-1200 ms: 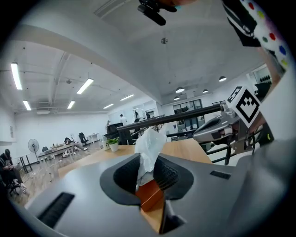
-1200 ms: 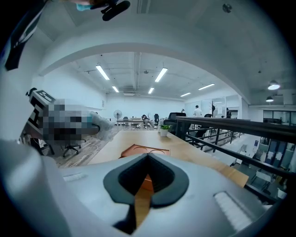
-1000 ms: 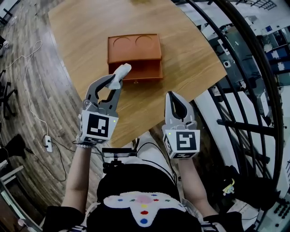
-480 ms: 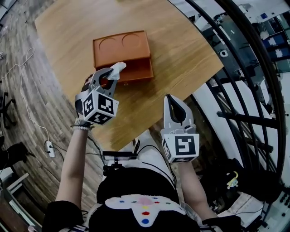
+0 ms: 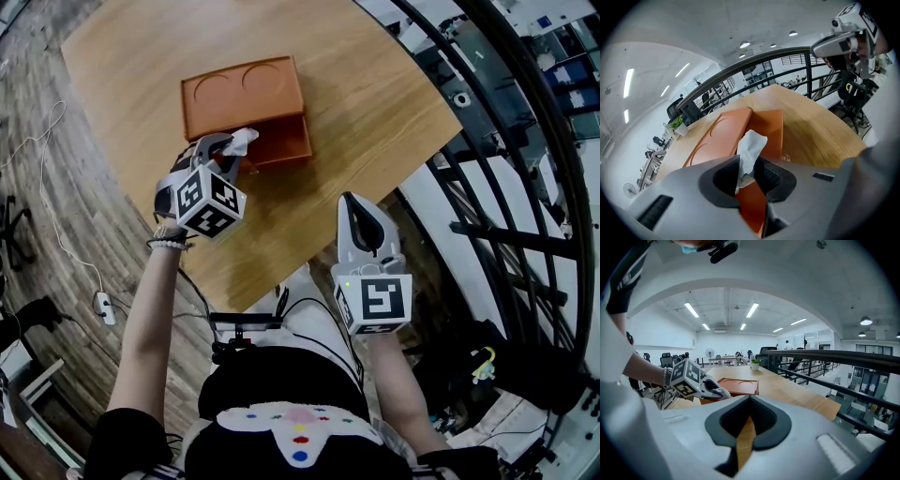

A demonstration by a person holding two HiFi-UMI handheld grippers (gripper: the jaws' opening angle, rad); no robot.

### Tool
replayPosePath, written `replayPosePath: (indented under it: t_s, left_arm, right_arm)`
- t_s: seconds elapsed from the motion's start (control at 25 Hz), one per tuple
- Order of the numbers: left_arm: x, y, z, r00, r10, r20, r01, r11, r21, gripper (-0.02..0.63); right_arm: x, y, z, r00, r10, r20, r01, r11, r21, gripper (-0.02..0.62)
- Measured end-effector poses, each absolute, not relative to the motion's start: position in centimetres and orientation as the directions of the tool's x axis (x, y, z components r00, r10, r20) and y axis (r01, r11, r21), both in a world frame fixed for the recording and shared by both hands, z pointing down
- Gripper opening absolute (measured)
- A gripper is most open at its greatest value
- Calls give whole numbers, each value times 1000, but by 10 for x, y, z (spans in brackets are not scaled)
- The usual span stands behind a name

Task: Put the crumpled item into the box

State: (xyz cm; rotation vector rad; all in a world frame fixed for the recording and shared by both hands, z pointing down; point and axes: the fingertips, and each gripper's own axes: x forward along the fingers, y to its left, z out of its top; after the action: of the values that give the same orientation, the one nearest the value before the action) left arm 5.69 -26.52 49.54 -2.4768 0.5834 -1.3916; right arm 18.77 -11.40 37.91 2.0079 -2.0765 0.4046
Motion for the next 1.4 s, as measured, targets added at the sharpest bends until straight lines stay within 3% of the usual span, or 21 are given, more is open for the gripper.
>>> replayPosePath:
  t_s: [0.2, 0.44, 0.64, 1.4]
  left_arm:
    - [60, -266, 504, 445, -417, 793, -192, -909, -370, 80]
    - [66, -262, 498, 478, -386, 789, -194, -922, -334, 181]
    - [64, -254, 486, 511, -377, 773, -207, -926, -315, 221]
    - [37, -220, 470, 563, -372, 738, -276, -926, -256, 241]
  right_arm:
    - [188, -115, 378, -37, -939, 343, -999, 22, -46, 9]
    - [191, -117, 375, -31, -943, 333, -999, 18, -42, 9]
    - [190, -118, 370, -31, -944, 329, -999, 21, -33, 9]
    - [164, -117, 359, -52, -947, 316, -999, 46, -28, 9]
